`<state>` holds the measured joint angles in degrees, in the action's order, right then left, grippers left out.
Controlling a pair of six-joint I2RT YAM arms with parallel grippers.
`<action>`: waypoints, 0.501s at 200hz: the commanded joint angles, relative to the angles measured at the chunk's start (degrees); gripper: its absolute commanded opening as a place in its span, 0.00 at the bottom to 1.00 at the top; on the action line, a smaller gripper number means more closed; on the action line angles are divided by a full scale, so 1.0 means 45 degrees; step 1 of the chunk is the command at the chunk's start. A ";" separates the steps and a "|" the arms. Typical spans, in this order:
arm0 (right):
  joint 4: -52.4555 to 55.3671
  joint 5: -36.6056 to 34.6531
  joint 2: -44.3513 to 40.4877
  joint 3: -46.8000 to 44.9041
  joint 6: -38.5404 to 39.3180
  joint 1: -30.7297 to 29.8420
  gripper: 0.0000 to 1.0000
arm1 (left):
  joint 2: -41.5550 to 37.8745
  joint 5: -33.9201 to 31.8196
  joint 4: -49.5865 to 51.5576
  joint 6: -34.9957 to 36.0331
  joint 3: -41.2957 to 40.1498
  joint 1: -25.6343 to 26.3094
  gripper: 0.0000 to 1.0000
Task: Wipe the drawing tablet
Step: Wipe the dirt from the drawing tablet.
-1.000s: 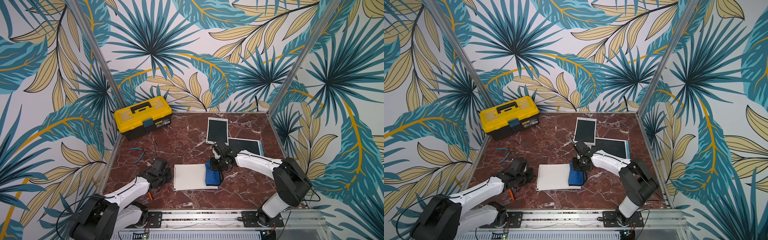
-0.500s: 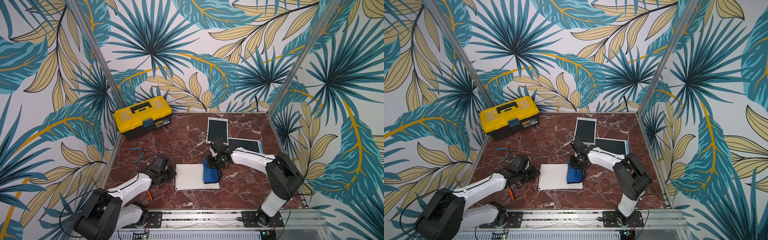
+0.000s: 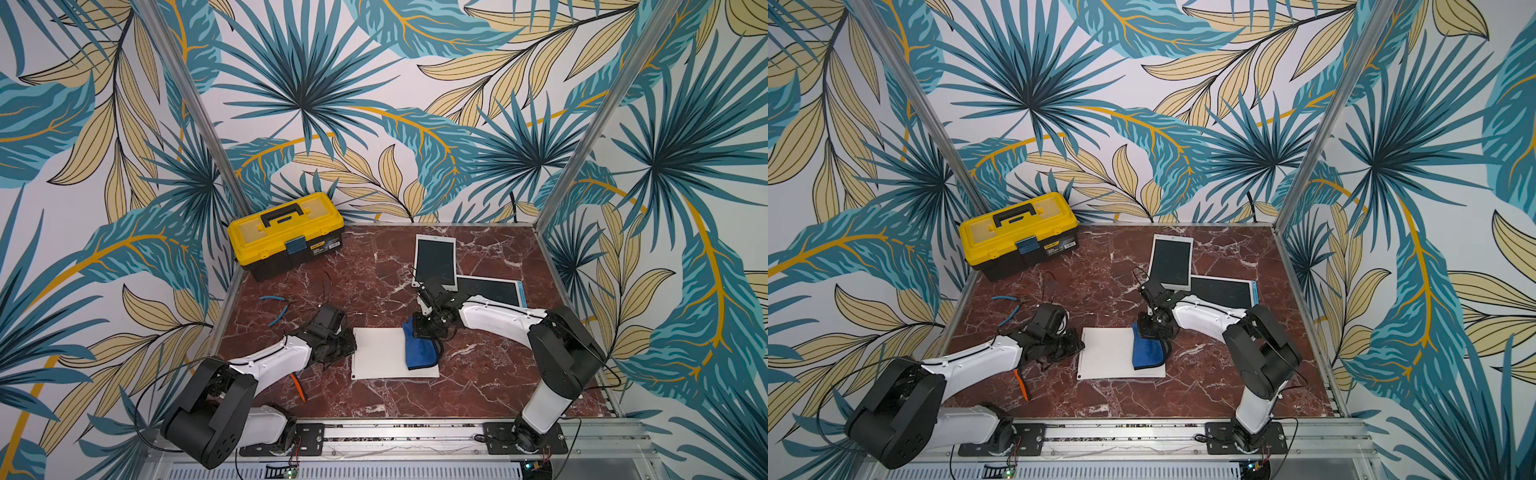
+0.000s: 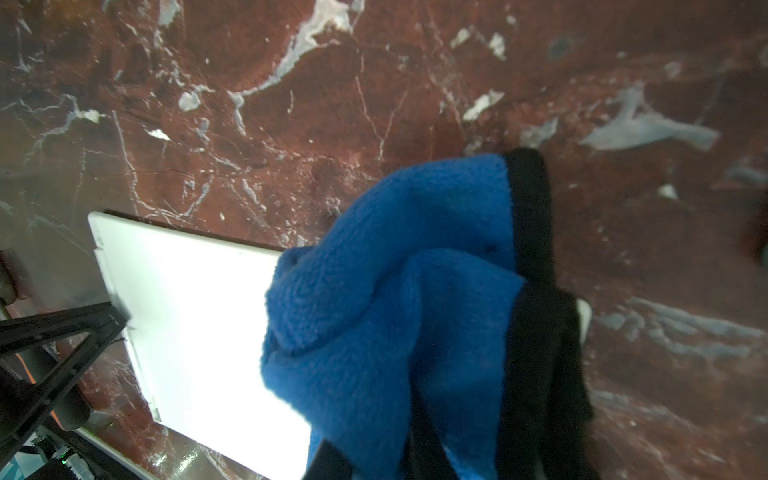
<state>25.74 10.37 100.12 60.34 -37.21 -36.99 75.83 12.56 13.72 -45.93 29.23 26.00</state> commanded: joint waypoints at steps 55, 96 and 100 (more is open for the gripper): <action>0.0620 -0.0750 0.0933 0.0943 0.0126 -0.0837 0.18 | 0.1516 -0.0838 0.1012 0.1005 0.0280 0.0367 0.09; -0.0404 0.0127 0.2249 0.1784 -0.0673 -0.1877 0.18 | 0.1976 -0.1321 0.1015 0.1239 0.0459 0.0668 0.09; -0.0546 0.0261 0.2424 0.1910 -0.0776 -0.1932 0.18 | 0.1973 -0.1344 0.1012 0.1257 0.0457 0.0673 0.09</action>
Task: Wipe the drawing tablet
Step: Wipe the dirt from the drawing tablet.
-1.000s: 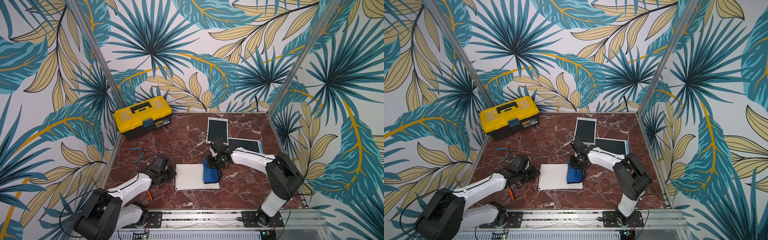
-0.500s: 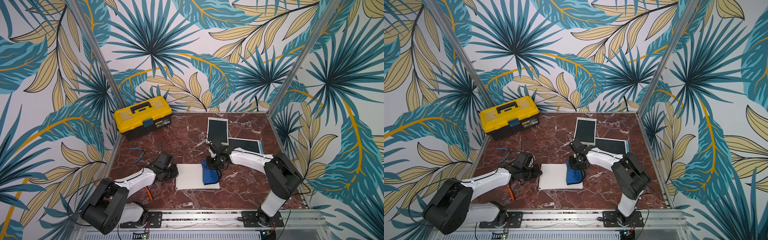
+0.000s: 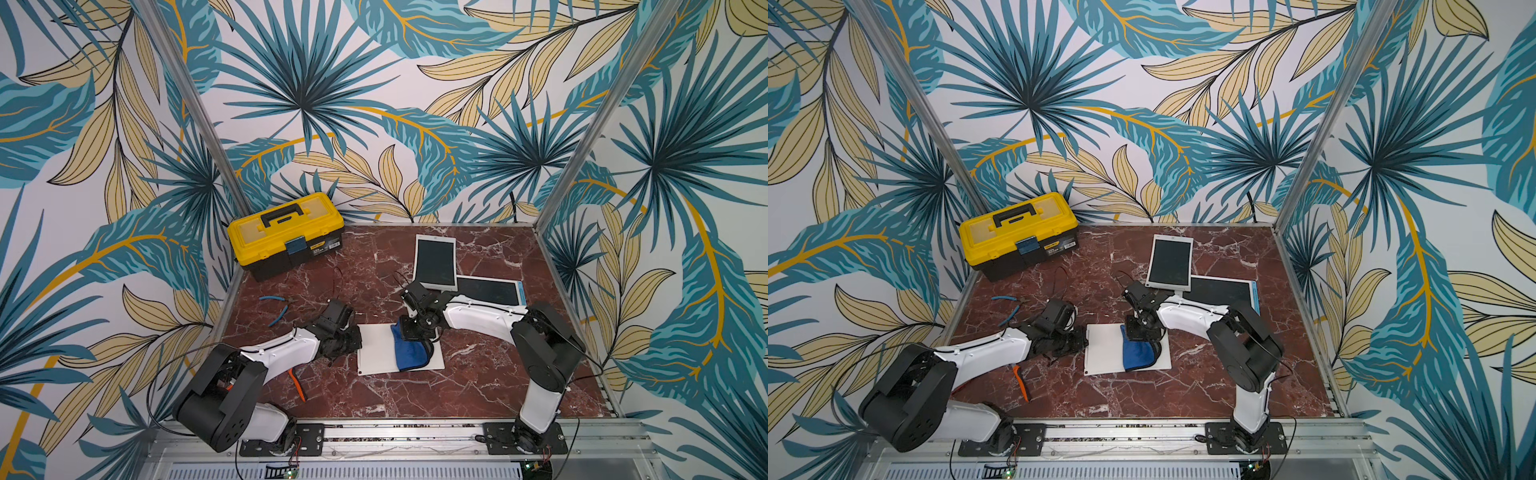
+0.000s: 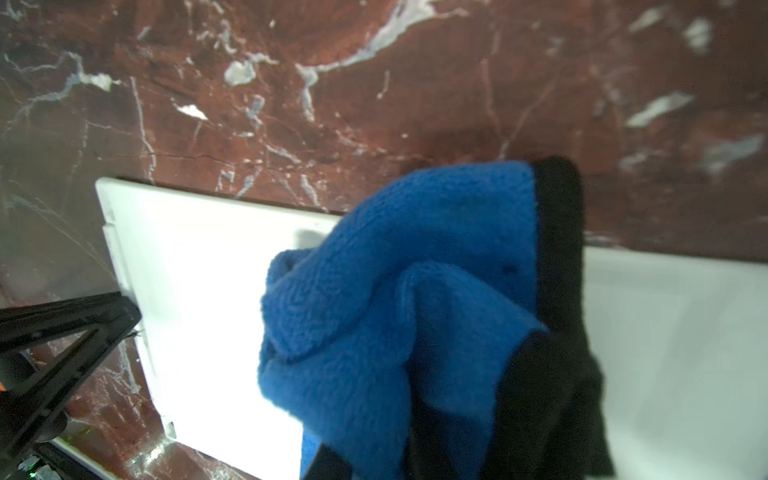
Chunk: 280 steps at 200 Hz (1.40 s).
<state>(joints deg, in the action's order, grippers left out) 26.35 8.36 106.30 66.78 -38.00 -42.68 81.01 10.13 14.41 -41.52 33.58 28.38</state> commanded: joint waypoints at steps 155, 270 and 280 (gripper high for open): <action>-0.1584 0.0387 -0.2459 -0.4835 -0.0745 0.1459 0.20 | 0.0900 -0.0734 0.0830 0.0413 -0.0607 0.0138 0.10; -0.4351 0.2019 0.1096 -0.2244 -0.2728 -0.1984 0.21 | 0.0737 -0.0584 0.0804 0.0252 -0.0652 0.0153 0.10; -0.4184 0.1839 0.1005 -0.2351 -0.2675 -0.1961 0.21 | 0.0728 -0.0542 0.0820 0.0240 -0.0637 0.0141 0.10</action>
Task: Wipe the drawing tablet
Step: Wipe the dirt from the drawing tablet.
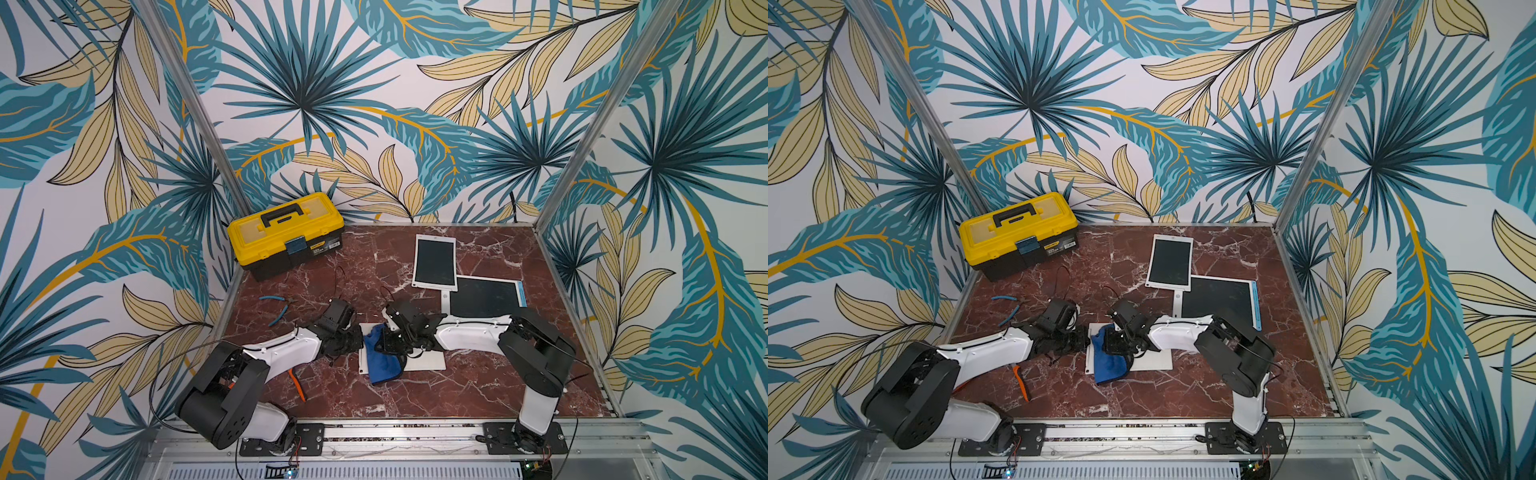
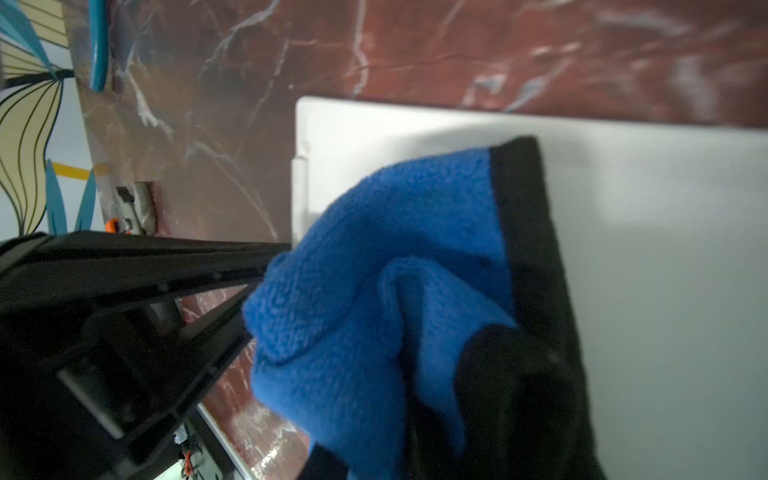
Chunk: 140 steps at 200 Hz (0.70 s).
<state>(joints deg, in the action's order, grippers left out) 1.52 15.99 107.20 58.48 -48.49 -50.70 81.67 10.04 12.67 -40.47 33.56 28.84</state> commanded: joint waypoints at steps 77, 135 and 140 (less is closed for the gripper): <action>0.1589 -0.0326 -0.2960 -0.5044 0.0075 0.2889 0.21 | 0.0302 -0.0228 0.1221 -0.0031 -0.0603 0.0036 0.10; 0.3181 -0.0818 -0.4052 -0.4455 0.0831 0.4890 0.22 | 0.0228 -0.0252 0.1221 0.0086 -0.0681 0.0036 0.10; 0.3320 -0.0800 -0.3965 -0.4246 0.0957 0.5069 0.22 | 0.0230 -0.0246 0.1223 0.0087 -0.0686 0.0042 0.10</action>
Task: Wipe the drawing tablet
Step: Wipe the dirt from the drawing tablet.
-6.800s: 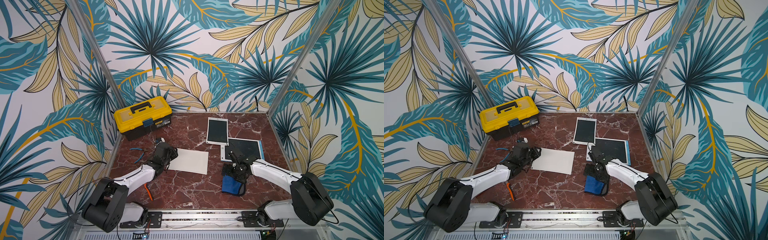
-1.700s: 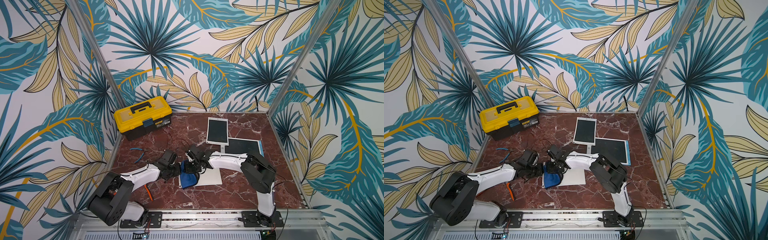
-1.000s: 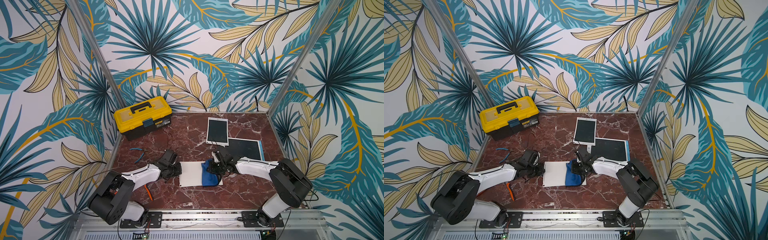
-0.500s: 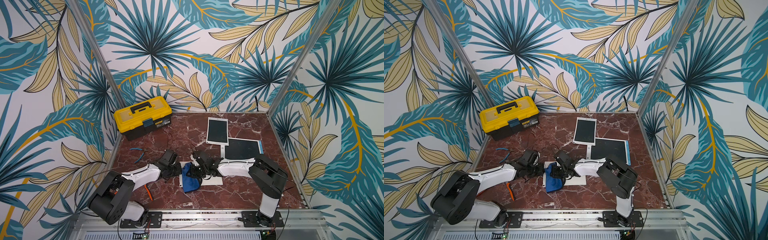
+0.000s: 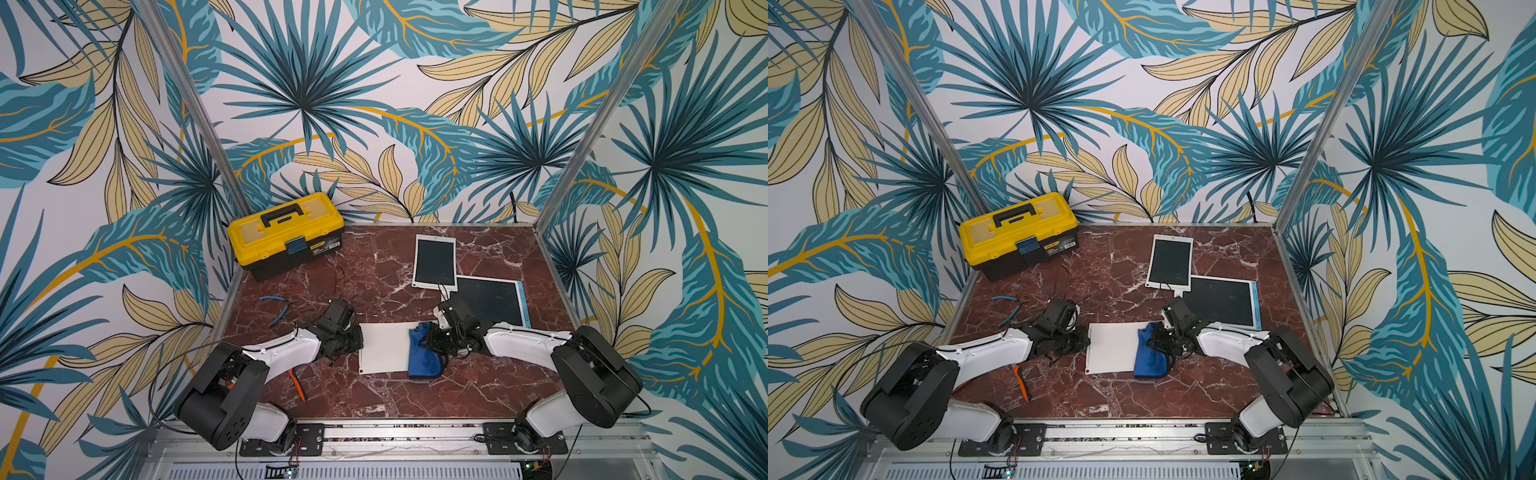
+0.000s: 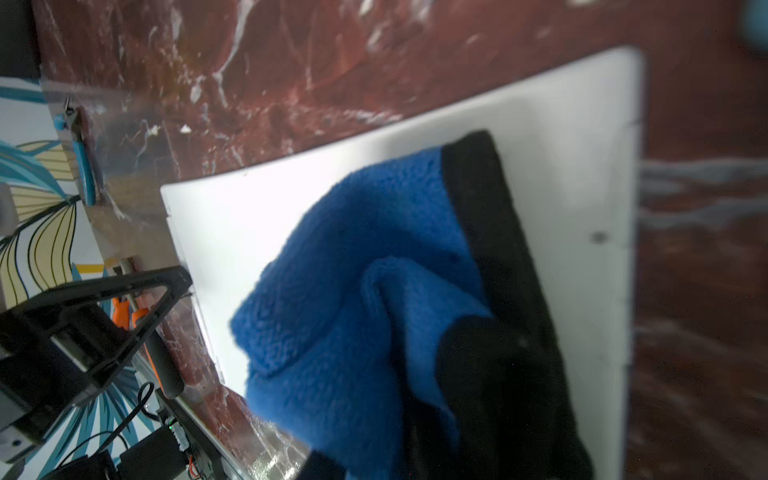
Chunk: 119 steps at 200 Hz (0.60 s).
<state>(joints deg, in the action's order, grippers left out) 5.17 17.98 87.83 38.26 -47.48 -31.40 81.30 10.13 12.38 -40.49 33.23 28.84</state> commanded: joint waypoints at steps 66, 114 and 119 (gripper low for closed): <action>0.1903 0.0381 0.3244 0.3176 0.0607 0.1135 0.22 | 0.0314 -0.0252 0.1263 0.0052 -0.0666 0.0038 0.10; 0.2301 0.0743 0.4798 0.5206 0.0629 -0.0656 0.22 | 0.0334 -0.0176 0.1264 0.0060 -0.0628 0.0041 0.10; 0.2369 0.0715 0.4910 0.5368 0.0598 -0.0889 0.22 | 0.0336 -0.0161 0.1281 0.0053 -0.0627 0.0037 0.10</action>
<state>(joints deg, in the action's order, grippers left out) 12.29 20.84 105.84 60.73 -44.77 -30.33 81.17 10.24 11.92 -41.54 32.99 28.80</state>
